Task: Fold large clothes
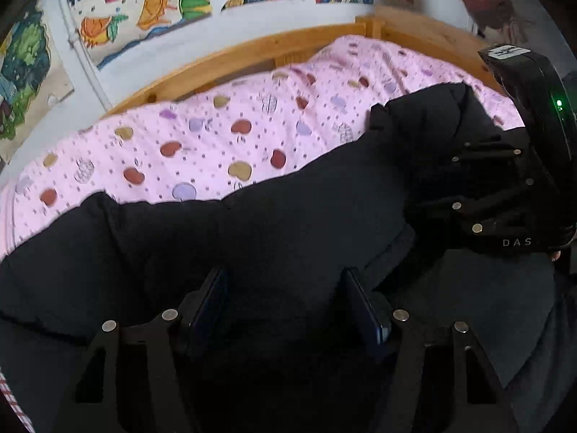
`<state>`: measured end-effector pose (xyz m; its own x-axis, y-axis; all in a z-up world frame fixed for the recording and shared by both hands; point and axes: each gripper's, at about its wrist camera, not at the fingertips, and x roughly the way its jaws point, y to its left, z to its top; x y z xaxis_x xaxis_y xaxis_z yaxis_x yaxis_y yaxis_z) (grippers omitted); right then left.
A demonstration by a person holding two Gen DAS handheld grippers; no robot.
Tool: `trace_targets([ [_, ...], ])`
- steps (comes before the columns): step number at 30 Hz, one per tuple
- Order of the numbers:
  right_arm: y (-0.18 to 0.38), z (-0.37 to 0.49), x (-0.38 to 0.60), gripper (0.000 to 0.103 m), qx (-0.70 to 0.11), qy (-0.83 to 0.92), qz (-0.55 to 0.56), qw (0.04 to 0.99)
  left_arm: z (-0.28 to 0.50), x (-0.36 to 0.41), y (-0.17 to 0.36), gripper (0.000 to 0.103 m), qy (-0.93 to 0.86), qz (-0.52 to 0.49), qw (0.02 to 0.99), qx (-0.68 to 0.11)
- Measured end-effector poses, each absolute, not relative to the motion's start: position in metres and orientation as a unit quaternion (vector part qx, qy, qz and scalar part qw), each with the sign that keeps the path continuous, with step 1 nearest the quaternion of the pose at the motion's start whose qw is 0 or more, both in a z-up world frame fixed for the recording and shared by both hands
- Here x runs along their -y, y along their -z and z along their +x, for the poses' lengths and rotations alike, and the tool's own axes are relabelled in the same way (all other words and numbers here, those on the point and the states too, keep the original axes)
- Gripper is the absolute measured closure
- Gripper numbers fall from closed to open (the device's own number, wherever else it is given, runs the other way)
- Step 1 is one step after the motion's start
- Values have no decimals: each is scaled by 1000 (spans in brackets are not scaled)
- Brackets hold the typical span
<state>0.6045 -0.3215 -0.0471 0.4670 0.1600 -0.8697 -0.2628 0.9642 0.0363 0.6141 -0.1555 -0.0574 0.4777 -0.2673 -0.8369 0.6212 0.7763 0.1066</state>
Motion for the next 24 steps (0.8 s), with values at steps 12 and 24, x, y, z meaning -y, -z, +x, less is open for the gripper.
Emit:
trace_targets([
  [12, 56, 589, 317, 74, -454, -102, -46, 884, 606, 144, 51, 37, 251, 170, 863, -404],
  [24, -32, 512, 330, 33, -363, -31, -31, 931, 559, 81, -30, 17, 179, -26, 915, -360],
])
